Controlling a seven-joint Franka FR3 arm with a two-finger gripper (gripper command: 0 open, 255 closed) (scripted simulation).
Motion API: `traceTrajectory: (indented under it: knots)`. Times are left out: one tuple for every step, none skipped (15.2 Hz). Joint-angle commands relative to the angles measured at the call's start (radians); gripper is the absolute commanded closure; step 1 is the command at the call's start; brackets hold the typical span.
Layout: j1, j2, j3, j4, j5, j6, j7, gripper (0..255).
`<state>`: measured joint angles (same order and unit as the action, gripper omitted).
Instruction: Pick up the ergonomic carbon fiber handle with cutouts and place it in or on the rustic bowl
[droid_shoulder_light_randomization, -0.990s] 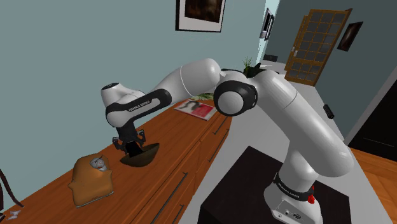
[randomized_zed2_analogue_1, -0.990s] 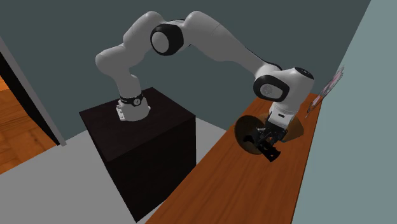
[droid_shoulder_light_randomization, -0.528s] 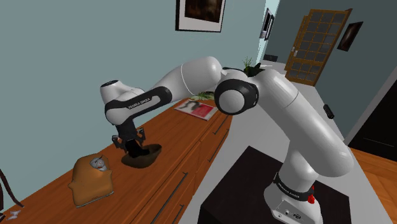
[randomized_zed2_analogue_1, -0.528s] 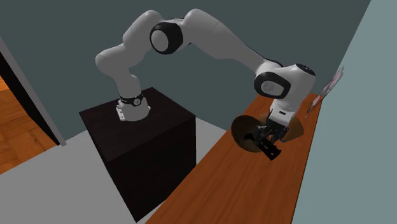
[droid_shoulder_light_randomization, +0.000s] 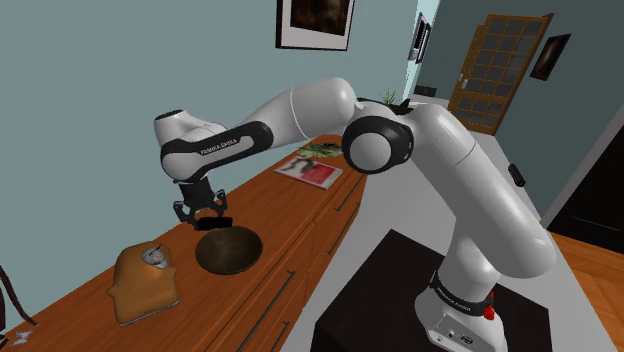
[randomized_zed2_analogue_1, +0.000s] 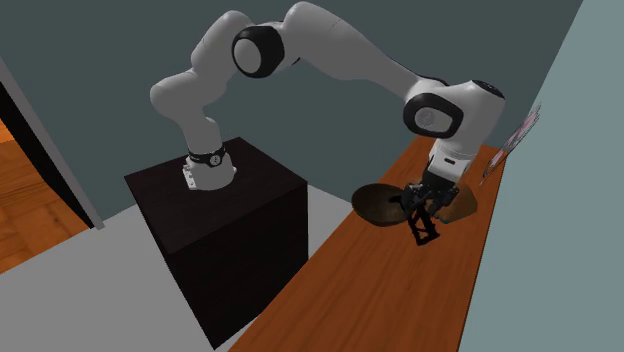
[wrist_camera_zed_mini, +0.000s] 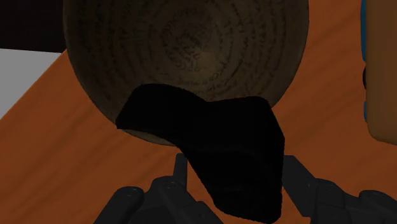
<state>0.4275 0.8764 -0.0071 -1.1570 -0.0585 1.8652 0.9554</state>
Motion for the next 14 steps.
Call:
traceTrajectory:
  knots:
    - [-0.001, -0.017, 0.000, -0.002, 0.000, -0.015, -0.002, 255]
    - [-0.001, -0.023, 0.000, 0.002, 0.000, -0.025, -0.002, 255]
    - [-0.001, -0.029, 0.000, 0.005, 0.000, -0.034, -0.003, 255]
    - [-0.001, -0.034, 0.000, 0.010, 0.000, -0.044, -0.003, 255]
    - [-0.001, -0.039, 0.000, 0.014, 0.001, -0.053, -0.004, 255]
    - [0.000, -0.044, 0.000, 0.019, 0.001, -0.063, -0.004, 255]
    - [0.000, -0.049, 0.000, 0.024, 0.001, -0.074, -0.005, 255]
    - [0.000, -0.053, 0.000, 0.031, 0.001, -0.084, -0.006, 255]
    - [0.000, -0.057, 0.000, 0.037, 0.001, -0.095, -0.006, 255]
    - [0.000, -0.061, 0.000, 0.044, 0.001, -0.105, -0.007, 255]
    - [0.000, -0.065, 0.000, 0.051, 0.001, -0.116, -0.007, 255]
    - [0.000, -0.069, 0.000, 0.057, 0.001, -0.127, -0.008, 255]
    - [0.000, -0.072, 0.000, 0.066, 0.001, -0.138, -0.008, 255]
    - [0.000, -0.075, 0.000, 0.074, 0.002, -0.149, -0.009, 255]
